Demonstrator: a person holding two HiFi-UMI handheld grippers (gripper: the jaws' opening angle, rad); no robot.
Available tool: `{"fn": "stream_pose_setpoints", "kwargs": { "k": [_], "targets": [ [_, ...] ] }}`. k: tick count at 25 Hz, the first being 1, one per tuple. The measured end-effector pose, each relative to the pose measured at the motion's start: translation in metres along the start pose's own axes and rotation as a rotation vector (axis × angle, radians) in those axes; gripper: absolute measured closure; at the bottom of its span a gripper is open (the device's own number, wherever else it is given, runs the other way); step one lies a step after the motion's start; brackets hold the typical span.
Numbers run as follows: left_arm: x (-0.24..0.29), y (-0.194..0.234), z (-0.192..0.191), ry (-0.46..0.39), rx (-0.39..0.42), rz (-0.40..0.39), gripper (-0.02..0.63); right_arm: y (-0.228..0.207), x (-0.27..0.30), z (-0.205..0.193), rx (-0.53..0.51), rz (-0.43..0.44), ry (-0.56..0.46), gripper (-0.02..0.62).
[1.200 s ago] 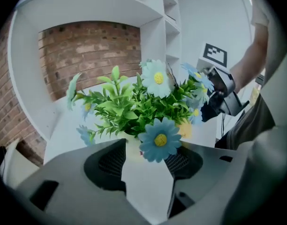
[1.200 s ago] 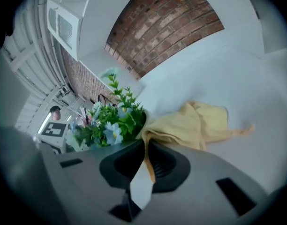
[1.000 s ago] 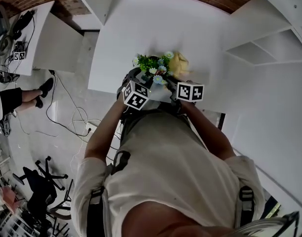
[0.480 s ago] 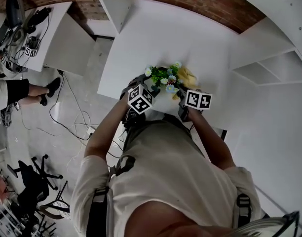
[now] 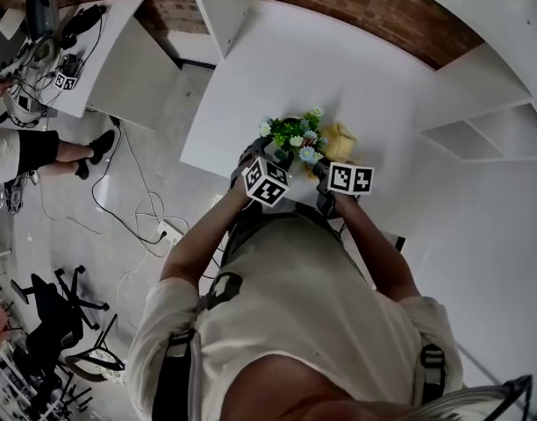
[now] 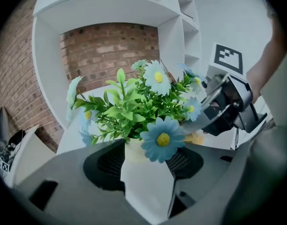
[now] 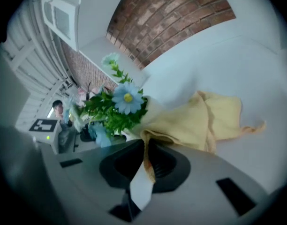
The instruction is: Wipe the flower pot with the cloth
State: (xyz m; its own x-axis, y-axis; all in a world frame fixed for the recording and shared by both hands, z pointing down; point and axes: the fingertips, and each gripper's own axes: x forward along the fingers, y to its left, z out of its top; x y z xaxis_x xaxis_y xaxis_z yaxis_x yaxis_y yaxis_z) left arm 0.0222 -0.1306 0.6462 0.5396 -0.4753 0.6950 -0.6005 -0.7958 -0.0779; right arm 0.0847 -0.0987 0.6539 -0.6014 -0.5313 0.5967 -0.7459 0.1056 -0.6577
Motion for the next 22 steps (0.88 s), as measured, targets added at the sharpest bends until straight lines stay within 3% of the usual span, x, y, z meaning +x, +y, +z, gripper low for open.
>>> {"fn": "stream_pose_setpoints", "kwargs": {
  "k": [4,7,10,15,22],
  "targets": [
    [0.001,-0.01,0.001,0.007,-0.039,0.009,0.341,0.011,0.003,-0.021,-0.019,0.039,0.046,0.552],
    [-0.002,-0.015,-0.002,0.02,-0.025,-0.04,0.339,0.015,0.003,-0.024,-0.035,0.059,0.06,0.552],
    [-0.009,-0.011,-0.003,0.016,0.003,-0.09,0.327,0.01,-0.007,-0.009,-0.003,0.056,0.004,0.552],
    [-0.007,0.001,-0.002,0.027,0.058,-0.097,0.327,0.0,-0.016,0.024,0.012,0.017,-0.101,0.552],
    [0.005,-0.008,0.001,0.036,0.024,-0.053,0.331,0.018,0.008,-0.006,-0.054,0.044,0.006,0.552]
  ]
}}
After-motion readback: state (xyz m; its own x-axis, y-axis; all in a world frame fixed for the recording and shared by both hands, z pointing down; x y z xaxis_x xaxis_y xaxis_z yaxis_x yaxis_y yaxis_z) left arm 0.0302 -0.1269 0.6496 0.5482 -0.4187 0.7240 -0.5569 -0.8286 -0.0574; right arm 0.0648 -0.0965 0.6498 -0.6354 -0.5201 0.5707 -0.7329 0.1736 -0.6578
